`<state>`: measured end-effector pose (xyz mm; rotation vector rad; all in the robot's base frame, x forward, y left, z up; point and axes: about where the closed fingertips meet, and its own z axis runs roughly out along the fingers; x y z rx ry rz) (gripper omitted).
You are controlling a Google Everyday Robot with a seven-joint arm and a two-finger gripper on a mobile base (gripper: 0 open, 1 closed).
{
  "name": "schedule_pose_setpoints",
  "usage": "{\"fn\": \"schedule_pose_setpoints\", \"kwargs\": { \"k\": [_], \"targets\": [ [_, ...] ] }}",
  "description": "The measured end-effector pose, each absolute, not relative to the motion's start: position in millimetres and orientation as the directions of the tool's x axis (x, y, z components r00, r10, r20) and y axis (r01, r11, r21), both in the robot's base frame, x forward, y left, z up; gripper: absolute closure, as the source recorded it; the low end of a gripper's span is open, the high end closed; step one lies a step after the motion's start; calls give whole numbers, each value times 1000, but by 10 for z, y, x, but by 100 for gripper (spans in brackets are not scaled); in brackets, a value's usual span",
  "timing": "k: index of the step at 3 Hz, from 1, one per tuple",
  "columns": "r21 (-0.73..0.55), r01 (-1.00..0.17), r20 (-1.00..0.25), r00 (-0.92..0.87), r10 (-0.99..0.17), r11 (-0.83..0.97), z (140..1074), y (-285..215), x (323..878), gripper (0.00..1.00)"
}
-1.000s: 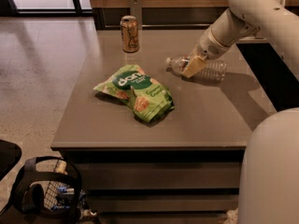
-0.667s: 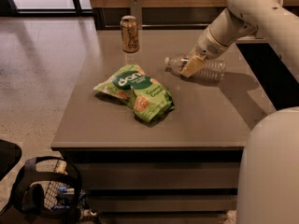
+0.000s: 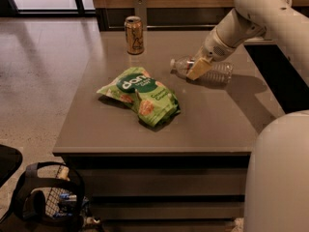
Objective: Knock water bottle over
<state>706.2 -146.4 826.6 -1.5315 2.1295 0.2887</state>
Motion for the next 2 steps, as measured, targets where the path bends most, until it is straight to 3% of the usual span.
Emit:
{"fn": "schedule_pose_setpoints", "kwargs": {
  "k": [1, 2],
  "targets": [
    [-111, -933, -507, -244, -826, 344, 8243, -1449, 7065, 12],
    [-107, -934, -506, -244, -827, 341, 8217, -1433, 7067, 0]
  ]
}}
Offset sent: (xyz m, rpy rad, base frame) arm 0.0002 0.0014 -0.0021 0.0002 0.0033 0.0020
